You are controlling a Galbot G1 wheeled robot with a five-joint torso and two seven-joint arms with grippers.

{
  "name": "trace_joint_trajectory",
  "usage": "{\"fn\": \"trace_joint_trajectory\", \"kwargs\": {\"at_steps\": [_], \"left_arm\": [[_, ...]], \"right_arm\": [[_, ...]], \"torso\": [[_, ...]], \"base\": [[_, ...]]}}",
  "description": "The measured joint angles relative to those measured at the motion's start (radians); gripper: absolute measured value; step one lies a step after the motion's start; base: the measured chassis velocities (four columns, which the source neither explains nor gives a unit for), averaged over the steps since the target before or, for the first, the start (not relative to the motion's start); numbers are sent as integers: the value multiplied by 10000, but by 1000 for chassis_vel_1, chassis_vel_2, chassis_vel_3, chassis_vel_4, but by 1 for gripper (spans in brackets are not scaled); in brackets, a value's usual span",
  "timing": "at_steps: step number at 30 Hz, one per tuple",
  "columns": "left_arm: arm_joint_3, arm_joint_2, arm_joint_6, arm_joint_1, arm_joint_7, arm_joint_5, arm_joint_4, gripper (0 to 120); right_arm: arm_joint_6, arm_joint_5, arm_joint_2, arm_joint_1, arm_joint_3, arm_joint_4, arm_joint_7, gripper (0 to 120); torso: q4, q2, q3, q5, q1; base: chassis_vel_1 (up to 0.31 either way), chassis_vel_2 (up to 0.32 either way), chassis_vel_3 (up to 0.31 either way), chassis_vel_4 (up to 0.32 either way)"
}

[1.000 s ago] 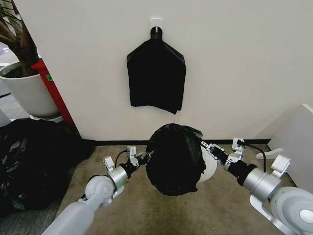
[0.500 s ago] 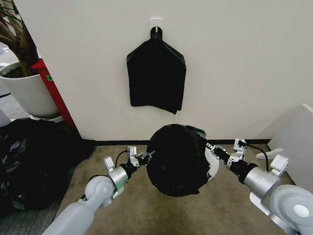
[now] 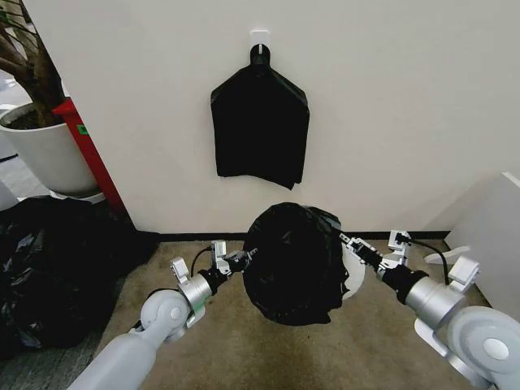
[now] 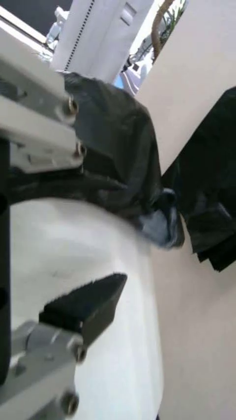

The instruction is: Place the garbage bag over the trash bin.

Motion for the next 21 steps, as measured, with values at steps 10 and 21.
{"fn": "trace_joint_trajectory", "kwargs": {"at_steps": [10,21], "left_arm": [[184,-319,-606,-152,-2544,1932,84,2],[510,-656,-1525,-9,-3851,4813,-351,2]], "right_arm": [[318,-1710,-139,269,328,1155,-283,89],[151,-7857,183,2529,-4752,381,-893,96]], "torso": [[0,0,0,-3,0],[3,0,0,-2,0]], "base": [[0,0,0,0],[0,0,0,0]]}}
